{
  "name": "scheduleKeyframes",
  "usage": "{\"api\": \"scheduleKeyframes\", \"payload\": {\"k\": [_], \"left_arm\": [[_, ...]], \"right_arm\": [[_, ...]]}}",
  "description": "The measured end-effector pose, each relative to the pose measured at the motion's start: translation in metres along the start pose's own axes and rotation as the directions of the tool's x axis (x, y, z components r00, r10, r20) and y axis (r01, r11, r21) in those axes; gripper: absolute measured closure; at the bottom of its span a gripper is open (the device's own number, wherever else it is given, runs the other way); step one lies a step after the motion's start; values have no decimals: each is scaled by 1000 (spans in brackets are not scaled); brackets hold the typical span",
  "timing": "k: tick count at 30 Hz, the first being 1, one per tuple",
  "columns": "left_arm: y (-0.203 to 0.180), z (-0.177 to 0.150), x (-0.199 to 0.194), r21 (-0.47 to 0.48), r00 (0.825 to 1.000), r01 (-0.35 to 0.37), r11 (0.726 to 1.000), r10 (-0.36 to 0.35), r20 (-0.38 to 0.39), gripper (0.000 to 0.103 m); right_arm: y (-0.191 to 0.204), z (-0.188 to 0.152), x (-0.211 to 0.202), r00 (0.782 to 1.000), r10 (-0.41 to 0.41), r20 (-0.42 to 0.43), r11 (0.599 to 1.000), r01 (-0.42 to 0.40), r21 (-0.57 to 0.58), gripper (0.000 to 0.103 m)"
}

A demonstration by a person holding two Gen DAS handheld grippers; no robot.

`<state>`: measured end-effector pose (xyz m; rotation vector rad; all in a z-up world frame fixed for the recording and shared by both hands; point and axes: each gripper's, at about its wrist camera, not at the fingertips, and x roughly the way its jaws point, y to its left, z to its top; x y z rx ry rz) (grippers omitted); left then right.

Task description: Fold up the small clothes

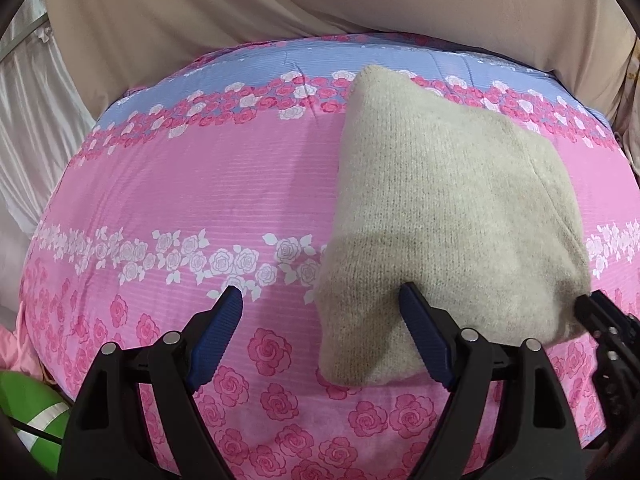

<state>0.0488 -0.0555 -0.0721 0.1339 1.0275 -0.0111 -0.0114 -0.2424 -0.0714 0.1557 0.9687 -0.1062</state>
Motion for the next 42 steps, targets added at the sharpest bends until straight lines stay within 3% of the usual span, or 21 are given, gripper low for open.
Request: {"api": "scheduleKeyframes", "payload": {"k": [9, 30, 35, 38, 39, 41, 42], "left_arm": [[-3, 0, -19, 12, 999, 29, 999, -29, 26, 25], [-7, -12, -40, 26, 997, 48, 999, -49, 60, 25], [-4, -7, -37, 22, 997, 57, 998, -58, 53, 25], [11, 17, -30, -50, 988, 141, 989, -137, 67, 25], [18, 29, -23, -88, 979, 201, 976, -196, 62, 25], [28, 45, 1, -159, 962, 272, 949, -271, 25, 20], [31, 49, 15, -191, 961, 270, 944, -276, -7, 20]], "right_arm": [[-7, -13, -27, 1000, 14, 13, 997, -15, 79, 80], [-6, -26, -49, 999, 0, 54, 995, -5, 100, 73], [-16, -14, -41, 998, -6, 60, 995, 0, 98, 61], [-36, 11, -27, 998, 24, 65, 989, -33, 142, 49], [-42, 17, -20, 998, 37, 60, 986, -46, 162, 44], [-52, 25, -2, 997, 73, 32, 979, -78, 187, 42], [-56, 26, 9, 995, 95, 22, 975, -97, 201, 41]]}}
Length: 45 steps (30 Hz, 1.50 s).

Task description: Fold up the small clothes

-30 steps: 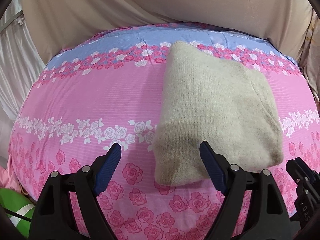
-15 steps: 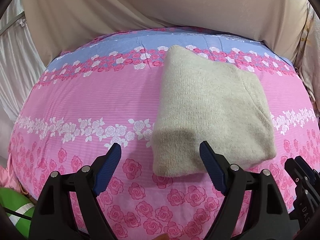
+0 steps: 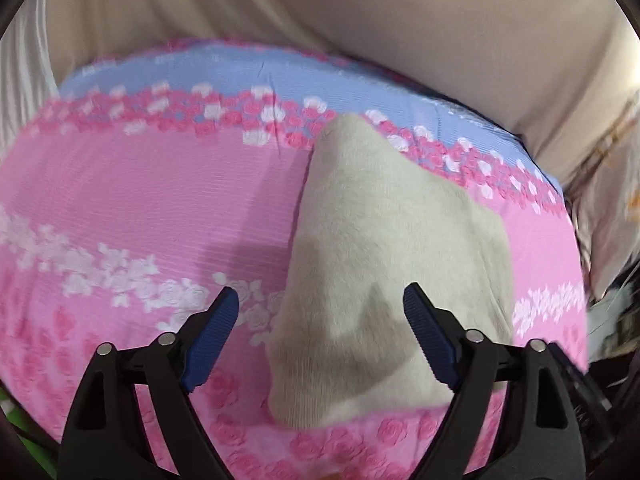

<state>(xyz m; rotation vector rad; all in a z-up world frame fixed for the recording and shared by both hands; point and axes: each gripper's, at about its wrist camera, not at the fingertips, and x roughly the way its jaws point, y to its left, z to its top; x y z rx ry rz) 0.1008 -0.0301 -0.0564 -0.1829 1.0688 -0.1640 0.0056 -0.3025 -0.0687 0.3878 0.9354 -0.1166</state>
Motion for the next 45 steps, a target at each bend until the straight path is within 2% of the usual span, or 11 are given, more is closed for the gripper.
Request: {"api": "scheduleKeyframes", "payload": {"k": [3, 9, 12, 14, 16, 24, 29, 32, 34, 39, 45], "left_arm": [[24, 7, 43, -125, 992, 37, 991, -52, -119, 18], [40, -1, 73, -268, 964, 190, 945, -232, -133, 9], [46, 0, 85, -352, 914, 309, 884, -378, -147, 38], [45, 6, 77, -335, 914, 320, 886, -382, -139, 60], [42, 18, 54, -276, 914, 347, 896, -389, -113, 65], [81, 66, -59, -144, 911, 412, 900, -405, 72, 67], [157, 69, -91, -147, 935, 340, 929, -316, 161, 64], [204, 55, -55, -165, 976, 206, 965, -190, 105, 57], [228, 37, -22, -168, 999, 29, 985, -26, 19, 63], [251, 6, -57, -155, 997, 44, 987, -34, 68, 60], [211, -15, -108, -3, 970, -99, 995, 97, 225, 24]], "right_arm": [[-12, -6, 34, 993, 80, -89, 996, -75, 57, 39], [-17, -14, 78, 953, 266, -142, 947, -232, 222, 33], [-12, -11, 84, 938, 315, -142, 929, -275, 247, 54], [-2, -3, 69, 947, 300, -116, 938, -270, 216, 66], [15, 9, 44, 951, 301, -64, 942, -286, 174, 74], [140, 48, -41, 909, 405, 96, 913, -396, -98, 78], [199, 26, -10, 902, 430, 46, 892, -416, -178, 76], [214, -12, 65, 947, 310, -79, 928, -320, -189, 67], [215, -37, 93, 966, 203, -160, 957, -230, -177, 67], [222, -62, 23, 978, 211, -5, 965, -209, -158, 65], [246, -94, -25, 993, 105, 58, 968, -88, -234, 61]]}}
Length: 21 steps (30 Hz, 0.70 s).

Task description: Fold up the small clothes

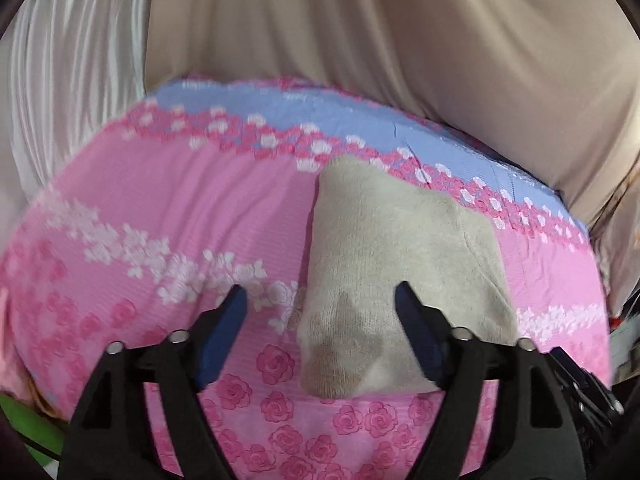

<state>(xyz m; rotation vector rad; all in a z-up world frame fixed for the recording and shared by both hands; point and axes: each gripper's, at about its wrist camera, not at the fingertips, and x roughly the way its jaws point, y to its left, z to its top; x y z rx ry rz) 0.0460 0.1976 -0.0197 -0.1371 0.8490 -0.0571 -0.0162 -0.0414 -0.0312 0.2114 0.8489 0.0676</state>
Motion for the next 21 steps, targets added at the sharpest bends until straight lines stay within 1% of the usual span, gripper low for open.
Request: {"api": "scheduleKeyframes", "payload": {"k": [2, 3, 6, 8, 10, 13, 16, 21], "left_arm": [[-11, -3, -11, 26, 998, -46, 999, 45, 45, 23], [-17, -7, -14, 41, 996, -69, 997, 66, 65, 23], [-30, -13, -12, 96, 989, -133, 987, 125, 80, 23], [-35, -18, -11, 122, 986, -156, 980, 146, 83, 23], [-38, -25, -12, 138, 987, -154, 978, 145, 71, 23], [-43, -34, -11, 165, 990, -140, 976, 133, 49, 23], [-46, -41, -15, 196, 991, -129, 972, 119, 62, 23], [-46, -44, -20, 203, 990, -132, 970, 120, 68, 23]], "right_arm": [[6, -10, -3, 1000, -14, -4, 1000, 14, 15, 61], [9, -15, -3, 999, -35, -10, 999, 35, 12, 59], [14, -26, -2, 996, -89, -21, 996, 90, 14, 57], [14, -28, -5, 993, -118, -6, 993, 118, 20, 53], [15, -31, -10, 990, -139, 16, 990, 138, 23, 48], [13, -32, -13, 988, -151, 29, 988, 149, 36, 47], [13, -35, -15, 986, -161, 36, 986, 160, 37, 47], [14, -41, -18, 985, -170, 41, 985, 169, 41, 47]]}}
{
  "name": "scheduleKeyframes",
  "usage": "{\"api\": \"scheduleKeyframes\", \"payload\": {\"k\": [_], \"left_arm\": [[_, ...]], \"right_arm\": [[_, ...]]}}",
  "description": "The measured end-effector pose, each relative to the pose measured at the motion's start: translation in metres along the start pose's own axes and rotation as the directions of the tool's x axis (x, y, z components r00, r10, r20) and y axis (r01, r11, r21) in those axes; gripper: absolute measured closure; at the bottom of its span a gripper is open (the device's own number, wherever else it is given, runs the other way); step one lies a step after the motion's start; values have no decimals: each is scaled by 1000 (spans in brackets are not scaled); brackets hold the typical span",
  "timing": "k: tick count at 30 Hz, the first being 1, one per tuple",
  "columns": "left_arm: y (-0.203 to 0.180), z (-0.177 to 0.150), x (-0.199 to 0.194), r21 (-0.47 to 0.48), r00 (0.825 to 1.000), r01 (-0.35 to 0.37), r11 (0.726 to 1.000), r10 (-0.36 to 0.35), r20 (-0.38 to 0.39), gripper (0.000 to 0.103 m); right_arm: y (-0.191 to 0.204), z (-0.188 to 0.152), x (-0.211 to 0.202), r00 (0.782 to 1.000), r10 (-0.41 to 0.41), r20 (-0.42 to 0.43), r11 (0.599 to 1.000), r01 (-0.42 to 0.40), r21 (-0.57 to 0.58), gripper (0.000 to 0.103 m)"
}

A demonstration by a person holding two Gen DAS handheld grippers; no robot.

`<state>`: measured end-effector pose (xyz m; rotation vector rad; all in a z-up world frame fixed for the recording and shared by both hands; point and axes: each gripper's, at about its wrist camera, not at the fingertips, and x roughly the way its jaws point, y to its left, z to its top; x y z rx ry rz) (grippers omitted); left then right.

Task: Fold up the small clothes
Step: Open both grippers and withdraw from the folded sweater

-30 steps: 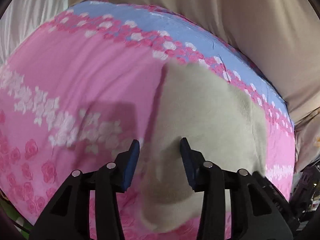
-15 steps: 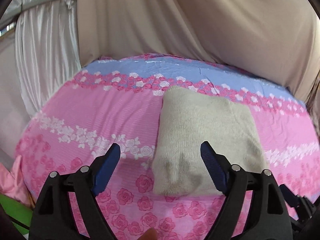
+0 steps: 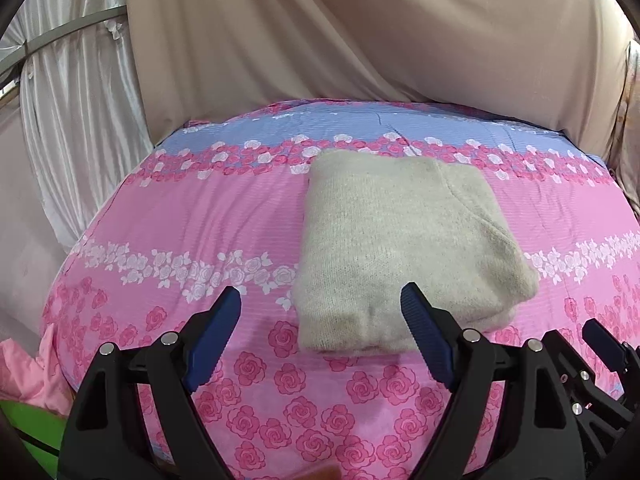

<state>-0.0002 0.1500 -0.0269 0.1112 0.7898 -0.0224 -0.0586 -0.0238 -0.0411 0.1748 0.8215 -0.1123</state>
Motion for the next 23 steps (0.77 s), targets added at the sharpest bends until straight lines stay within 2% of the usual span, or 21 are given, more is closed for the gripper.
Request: {"api": "scheduleKeyframes", "payload": {"k": [23], "left_arm": [[10, -10, 0, 3, 999, -36, 999, 36, -13, 23]], "right_arm": [[18, -8, 0, 999, 34, -6, 998, -34, -53, 46]]}}
